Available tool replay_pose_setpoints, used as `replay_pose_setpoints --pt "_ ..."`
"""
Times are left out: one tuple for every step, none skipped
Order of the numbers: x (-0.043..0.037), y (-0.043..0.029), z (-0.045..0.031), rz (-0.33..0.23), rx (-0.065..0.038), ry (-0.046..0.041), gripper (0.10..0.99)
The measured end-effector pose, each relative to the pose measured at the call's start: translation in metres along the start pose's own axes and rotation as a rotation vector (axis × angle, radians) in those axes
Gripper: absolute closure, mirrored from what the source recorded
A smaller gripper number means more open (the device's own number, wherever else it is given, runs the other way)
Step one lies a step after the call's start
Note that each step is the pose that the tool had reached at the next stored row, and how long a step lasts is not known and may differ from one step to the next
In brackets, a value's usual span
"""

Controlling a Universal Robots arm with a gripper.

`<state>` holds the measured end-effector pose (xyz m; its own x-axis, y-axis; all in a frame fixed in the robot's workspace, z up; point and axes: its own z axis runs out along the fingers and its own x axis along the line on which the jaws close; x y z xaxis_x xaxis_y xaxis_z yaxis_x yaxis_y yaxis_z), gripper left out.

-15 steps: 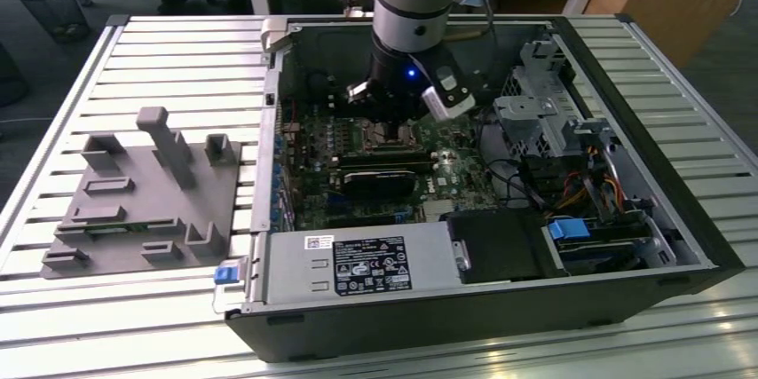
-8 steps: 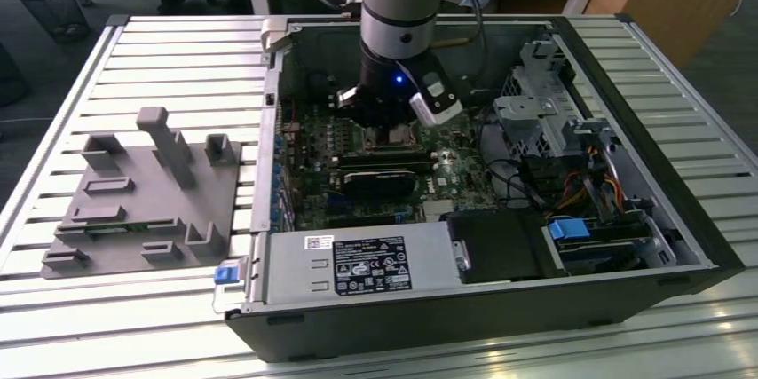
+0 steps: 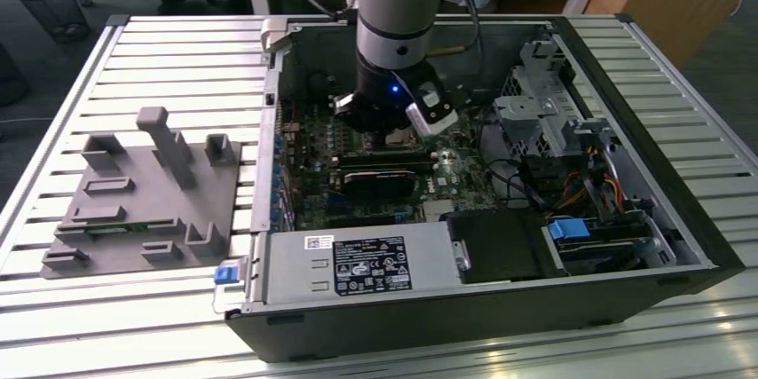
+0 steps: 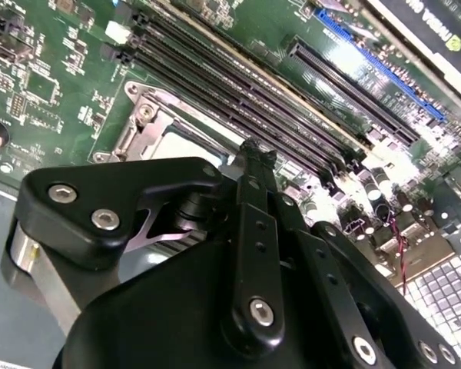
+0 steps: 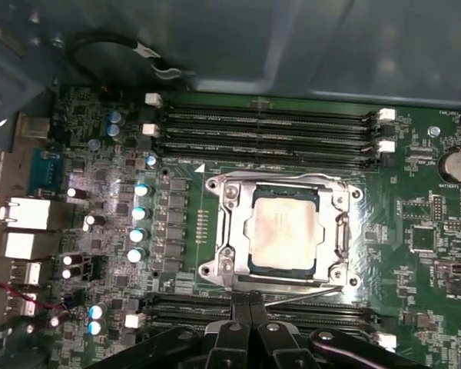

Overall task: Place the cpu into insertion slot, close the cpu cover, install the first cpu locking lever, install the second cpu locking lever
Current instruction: 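Install the second cpu locking lever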

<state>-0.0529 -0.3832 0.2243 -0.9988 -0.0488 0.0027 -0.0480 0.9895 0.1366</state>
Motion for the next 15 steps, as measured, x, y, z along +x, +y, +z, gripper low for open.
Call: replay_pose_setpoints --pt "0.0011 -0.0008 0.0000 0.000 -0.005 -0.0002 0.980" --pt "0.0023 -0.0015 0.0001 0.000 -0.010 -0.0004 0.980" --pt "0.0038 -0.0021 0.0004 0.000 -0.014 -0.0006 0.980" --pt "0.0051 -0.0025 0.0011 0.000 -0.017 -0.0007 0.980" --pt "0.0061 -0.0027 0.0022 0.000 -0.020 -0.0010 0.980" --pt "0.0070 -0.0029 0.0035 0.000 -0.022 -0.0011 0.980" --pt "0.0075 -0.0031 0.0048 0.000 -0.023 -0.0011 0.980" --pt "0.0080 -0.0033 0.0062 0.000 -0.024 -0.0011 0.980" --pt "0.0083 -0.0035 0.0078 0.000 -0.025 -0.0011 0.980" --pt "0.0086 -0.0037 0.0094 0.000 -0.026 -0.0011 0.980" --pt "0.0089 -0.0039 0.0110 0.000 -0.027 -0.0012 0.980" --pt "0.0089 -0.0042 0.0126 0.000 -0.028 -0.0012 0.980" --pt "0.0090 -0.0044 0.0141 0.000 -0.030 -0.0013 0.980" --pt "0.0090 -0.0048 0.0156 0.000 -0.031 -0.0015 0.980" --pt "0.0091 -0.0054 0.0164 0.000 -0.034 -0.0014 0.980"
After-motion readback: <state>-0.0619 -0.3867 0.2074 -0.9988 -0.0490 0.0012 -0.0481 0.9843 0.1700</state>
